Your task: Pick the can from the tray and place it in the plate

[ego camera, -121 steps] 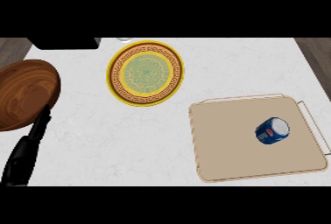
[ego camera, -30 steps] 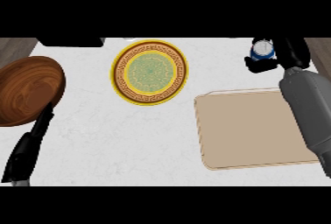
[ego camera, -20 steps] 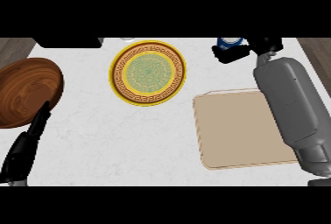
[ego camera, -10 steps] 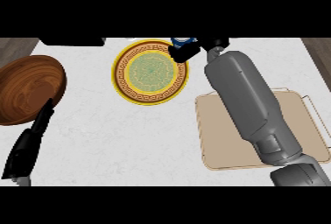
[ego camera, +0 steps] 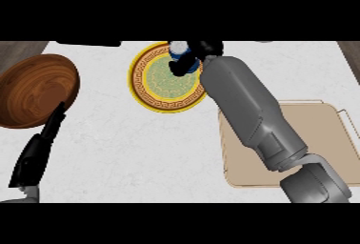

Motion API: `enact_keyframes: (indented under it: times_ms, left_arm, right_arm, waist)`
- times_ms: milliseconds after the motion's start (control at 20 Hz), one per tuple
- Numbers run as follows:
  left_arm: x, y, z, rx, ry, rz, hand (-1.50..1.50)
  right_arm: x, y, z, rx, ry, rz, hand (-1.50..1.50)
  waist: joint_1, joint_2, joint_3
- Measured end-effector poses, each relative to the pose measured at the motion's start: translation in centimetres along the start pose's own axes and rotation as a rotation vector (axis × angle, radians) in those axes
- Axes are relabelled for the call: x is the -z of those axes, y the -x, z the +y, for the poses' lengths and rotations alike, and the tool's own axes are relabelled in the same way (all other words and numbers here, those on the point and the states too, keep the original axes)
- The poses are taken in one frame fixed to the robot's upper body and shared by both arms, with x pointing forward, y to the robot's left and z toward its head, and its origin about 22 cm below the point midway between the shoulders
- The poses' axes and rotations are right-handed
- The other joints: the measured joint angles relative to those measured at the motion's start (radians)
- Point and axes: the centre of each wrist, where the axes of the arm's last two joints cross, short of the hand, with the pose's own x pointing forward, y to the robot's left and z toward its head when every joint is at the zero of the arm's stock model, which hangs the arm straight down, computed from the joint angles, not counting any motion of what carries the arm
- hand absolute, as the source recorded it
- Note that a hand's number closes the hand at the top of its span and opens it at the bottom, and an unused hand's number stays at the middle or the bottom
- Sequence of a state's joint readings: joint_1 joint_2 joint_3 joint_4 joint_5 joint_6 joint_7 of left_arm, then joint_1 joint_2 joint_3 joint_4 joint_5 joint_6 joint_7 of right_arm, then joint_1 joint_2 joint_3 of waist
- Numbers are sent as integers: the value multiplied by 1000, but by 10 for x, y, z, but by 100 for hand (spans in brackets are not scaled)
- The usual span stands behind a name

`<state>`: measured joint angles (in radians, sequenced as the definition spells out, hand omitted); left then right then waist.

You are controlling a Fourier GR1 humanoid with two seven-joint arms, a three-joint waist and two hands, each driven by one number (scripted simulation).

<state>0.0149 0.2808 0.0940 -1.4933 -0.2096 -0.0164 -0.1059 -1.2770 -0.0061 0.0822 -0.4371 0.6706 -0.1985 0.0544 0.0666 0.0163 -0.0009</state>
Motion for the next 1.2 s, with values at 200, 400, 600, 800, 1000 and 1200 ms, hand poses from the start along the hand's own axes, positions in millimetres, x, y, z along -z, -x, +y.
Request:
enact_keyframes:
  times_ms: [200,400,600,800,1000,1200]
  left_arm:
    - [3,0,-5,-1,24,-19,0]
    - [10,-7,-9,0,39,-37,0]
    - [16,-12,-14,-5,45,-44,0]
    - [14,-9,-15,-3,48,-42,0]
    - [16,-10,-12,0,44,-39,0]
    - [11,-4,-10,3,27,-26,0]
  right_arm:
    - [-2,9,14,3,-50,29,150]
    - [-4,21,20,112,-49,125,-150]
    - [-6,29,26,146,-40,209,-150]
    - [-9,36,31,198,9,213,-150]
    - [-8,35,26,318,124,195,-150]
    - [-8,39,24,419,243,220,-150]
  waist:
    - [28,8,0]
    - [47,14,0]
    - [60,17,0]
    - [63,18,0]
    - [57,16,1]
    - [35,13,1]
